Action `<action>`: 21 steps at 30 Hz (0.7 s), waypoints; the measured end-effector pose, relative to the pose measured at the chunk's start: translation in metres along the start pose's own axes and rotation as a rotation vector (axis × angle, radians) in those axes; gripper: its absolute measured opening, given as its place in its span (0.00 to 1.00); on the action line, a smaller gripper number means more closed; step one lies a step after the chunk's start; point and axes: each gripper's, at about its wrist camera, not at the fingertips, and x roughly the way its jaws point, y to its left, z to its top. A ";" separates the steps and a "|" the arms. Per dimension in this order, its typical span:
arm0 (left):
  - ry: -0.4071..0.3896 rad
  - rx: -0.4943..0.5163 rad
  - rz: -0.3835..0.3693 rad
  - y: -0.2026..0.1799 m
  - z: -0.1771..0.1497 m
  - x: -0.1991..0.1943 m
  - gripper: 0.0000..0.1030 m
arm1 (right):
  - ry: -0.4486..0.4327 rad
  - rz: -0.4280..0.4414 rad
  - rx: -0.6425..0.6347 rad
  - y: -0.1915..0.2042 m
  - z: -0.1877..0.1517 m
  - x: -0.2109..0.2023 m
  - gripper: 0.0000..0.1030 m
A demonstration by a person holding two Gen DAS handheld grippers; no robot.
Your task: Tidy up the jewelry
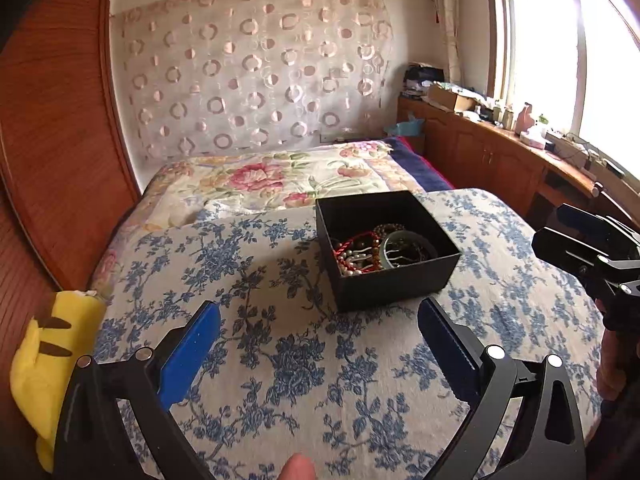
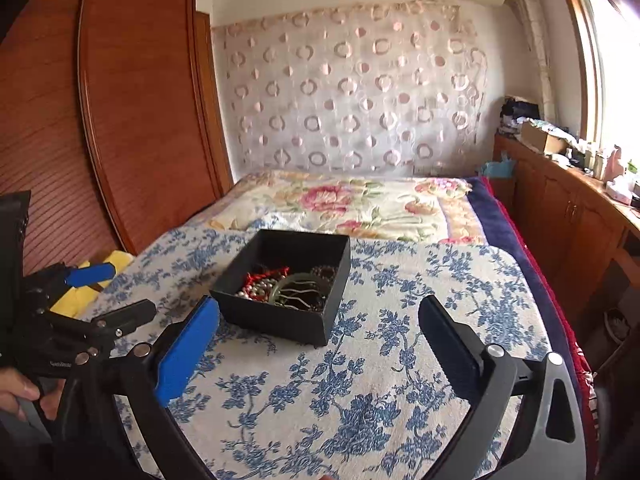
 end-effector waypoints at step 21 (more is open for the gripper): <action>-0.111 -0.062 0.034 0.005 -0.008 -0.057 0.93 | -0.078 -0.133 0.049 -0.003 -0.019 -0.056 0.98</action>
